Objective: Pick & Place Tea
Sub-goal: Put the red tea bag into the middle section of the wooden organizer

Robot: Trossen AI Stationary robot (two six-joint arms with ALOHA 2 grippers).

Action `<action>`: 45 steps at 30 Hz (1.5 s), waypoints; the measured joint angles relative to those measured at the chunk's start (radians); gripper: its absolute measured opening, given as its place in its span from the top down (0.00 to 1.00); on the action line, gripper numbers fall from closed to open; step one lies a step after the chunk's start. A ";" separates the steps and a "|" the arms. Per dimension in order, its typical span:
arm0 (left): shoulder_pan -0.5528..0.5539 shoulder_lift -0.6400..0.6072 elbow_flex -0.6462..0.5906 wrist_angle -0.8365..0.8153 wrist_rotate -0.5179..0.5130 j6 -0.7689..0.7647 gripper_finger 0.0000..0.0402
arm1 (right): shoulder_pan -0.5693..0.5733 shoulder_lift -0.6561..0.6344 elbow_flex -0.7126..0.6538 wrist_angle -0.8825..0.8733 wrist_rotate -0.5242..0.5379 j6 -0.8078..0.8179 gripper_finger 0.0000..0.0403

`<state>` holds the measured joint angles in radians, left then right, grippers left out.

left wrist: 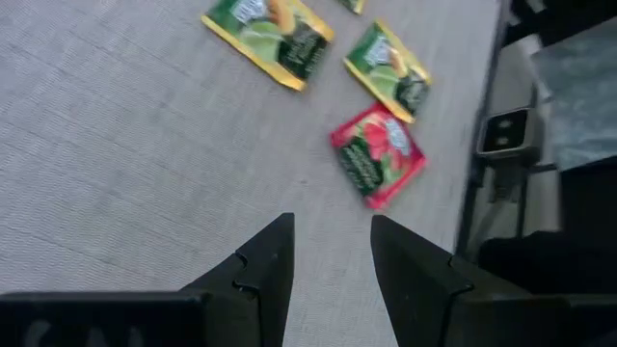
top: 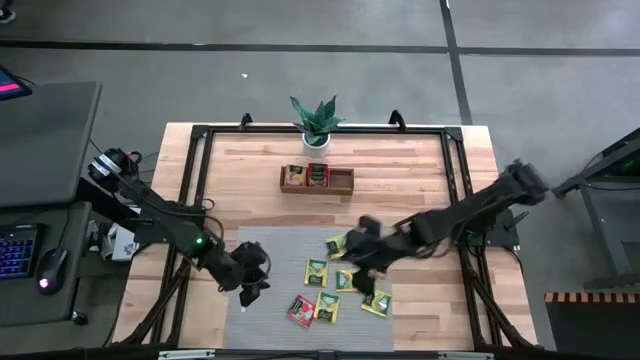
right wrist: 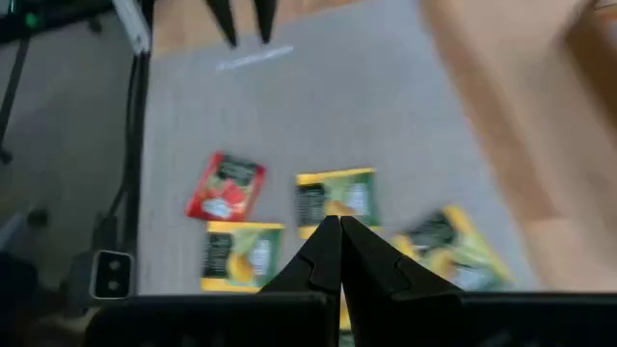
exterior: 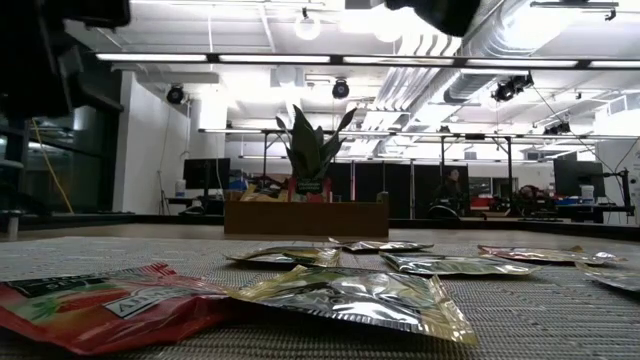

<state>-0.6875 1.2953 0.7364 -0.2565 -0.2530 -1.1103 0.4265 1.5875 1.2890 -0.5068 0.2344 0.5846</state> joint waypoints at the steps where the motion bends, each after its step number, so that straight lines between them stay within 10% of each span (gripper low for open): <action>1: -0.013 0.000 -0.005 0.014 -0.010 -0.014 0.66 | 0.005 0.052 0.045 -0.009 -0.023 0.003 1.00; 18: -0.086 0.291 -0.013 0.390 -0.012 -0.039 0.66 | 0.064 0.648 0.605 -0.054 -0.182 0.073 1.00; 45: -0.086 0.409 -0.013 0.537 0.023 -0.107 0.66 | 0.095 0.724 0.505 0.037 -0.124 0.199 1.00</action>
<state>-0.7731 1.7046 0.7232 0.2800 -0.2299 -1.2171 0.5215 2.3116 1.7941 -0.4693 0.1100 0.7838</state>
